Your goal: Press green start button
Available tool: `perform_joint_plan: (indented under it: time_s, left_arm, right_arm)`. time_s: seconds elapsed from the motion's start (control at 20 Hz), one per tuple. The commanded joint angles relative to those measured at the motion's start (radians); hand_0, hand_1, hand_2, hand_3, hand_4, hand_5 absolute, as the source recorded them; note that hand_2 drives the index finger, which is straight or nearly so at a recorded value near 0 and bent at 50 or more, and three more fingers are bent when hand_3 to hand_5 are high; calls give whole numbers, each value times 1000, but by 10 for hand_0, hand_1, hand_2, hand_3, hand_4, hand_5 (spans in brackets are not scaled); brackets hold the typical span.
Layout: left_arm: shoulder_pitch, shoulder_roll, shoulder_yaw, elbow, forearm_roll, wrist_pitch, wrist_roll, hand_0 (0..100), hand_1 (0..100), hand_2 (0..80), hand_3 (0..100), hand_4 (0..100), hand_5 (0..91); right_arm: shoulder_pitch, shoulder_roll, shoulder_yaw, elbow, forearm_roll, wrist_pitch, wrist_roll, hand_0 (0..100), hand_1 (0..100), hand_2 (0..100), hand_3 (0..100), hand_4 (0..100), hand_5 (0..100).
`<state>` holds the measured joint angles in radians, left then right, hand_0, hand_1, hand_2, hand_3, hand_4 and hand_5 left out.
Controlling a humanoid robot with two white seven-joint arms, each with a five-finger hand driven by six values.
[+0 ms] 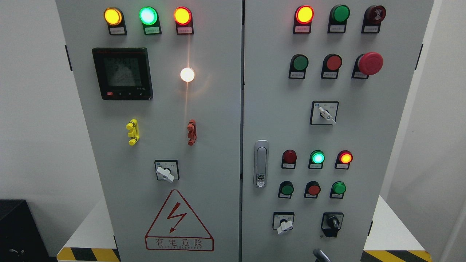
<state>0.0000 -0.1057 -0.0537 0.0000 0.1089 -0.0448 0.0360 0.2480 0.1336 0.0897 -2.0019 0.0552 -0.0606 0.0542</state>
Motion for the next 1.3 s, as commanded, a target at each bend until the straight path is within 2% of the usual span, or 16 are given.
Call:
perform_joint_plan:
  time_s: [0.0, 0.4, 0.45, 0.5, 0.55, 0.6, 0.65, 0.7, 0.75, 0.8, 0.85, 0.9, 1.0, 1.05, 1.15, 1.25]
  left_arm:
    - [-23, 0, 0, -28, 0, 0, -1, 120, 556, 0, 0, 0, 0]
    - [-23, 0, 0, -28, 0, 0, -1, 120, 556, 0, 0, 0, 0]
    - [-23, 0, 0, -28, 0, 0, -1, 120, 556, 0, 0, 0, 0]
    - [-23, 0, 0, -28, 0, 0, -1, 120, 556, 0, 0, 0, 0]
    - [-23, 0, 0, -28, 0, 0, -1, 120, 556, 0, 0, 0, 0]
    - [-23, 0, 0, -28, 0, 0, -1, 120, 556, 0, 0, 0, 0]
    - [-23, 0, 0, -28, 0, 0, -1, 120, 556, 0, 0, 0, 0]
    - [-23, 0, 0, -28, 0, 0, -1, 120, 556, 0, 0, 0, 0]
    - [-23, 0, 0, -28, 0, 0, -1, 120, 556, 0, 0, 0, 0]
    - [-23, 0, 0, -28, 0, 0, -1, 120, 556, 0, 0, 0, 0]
    - [-23, 0, 0, -28, 0, 0, -1, 120, 556, 0, 0, 0, 0]
    - [-23, 0, 0, -28, 0, 0, -1, 120, 556, 0, 0, 0, 0]
    - [-23, 0, 0, -28, 0, 0, -1, 120, 556, 0, 0, 0, 0]
    - [-23, 0, 0, -28, 0, 0, -1, 120, 556, 0, 0, 0, 0]
    - [-23, 0, 0, -28, 0, 0, -1, 120, 556, 0, 0, 0, 0]
    - [-23, 0, 0, -28, 0, 0, -1, 120, 556, 0, 0, 0, 0]
  right_arm:
    - [-3, 1, 1, 2, 0, 1, 0, 0, 62, 0, 3, 0, 0]
    - [-3, 1, 4, -9, 9, -7, -1, 0, 74, 0, 20, 0, 0]
    - [-3, 1, 4, -12, 15, -11, -1, 0, 94, 0, 37, 0, 0]
    - [-3, 1, 5, -21, 21, -12, -1, 0, 175, 0, 90, 16, 0]
    - [-3, 1, 5, -32, 26, -12, -4, 0, 280, 0, 166, 122, 0]
    - [-3, 1, 8, -40, 52, -15, -8, 0, 300, 0, 198, 171, 31]
    - [-3, 1, 8, -41, 75, -18, -11, 92, 341, 0, 311, 291, 159]
    - [-3, 1, 10, -44, 112, -31, -16, 131, 343, 0, 355, 335, 225]
    - [-3, 1, 10, -44, 136, -44, -25, 142, 341, 0, 373, 351, 243]
    - [-3, 1, 12, -44, 168, -56, -39, 160, 335, 0, 445, 419, 365]
    - [-1, 0, 12, -44, 208, -64, -54, 165, 328, 0, 503, 484, 437]
    - [-3, 1, 13, -44, 254, -73, -69, 166, 325, 0, 513, 491, 447]
    - [-3, 1, 19, -46, 355, -96, -97, 159, 313, 0, 623, 619, 620]
    - [-3, 1, 21, -47, 400, -105, -109, 156, 312, 0, 636, 635, 641]
    - [-1, 1, 21, -60, 496, -107, -125, 138, 309, 0, 700, 706, 767]
    - [-4, 0, 21, -63, 596, -110, -149, 136, 307, 0, 729, 732, 819]
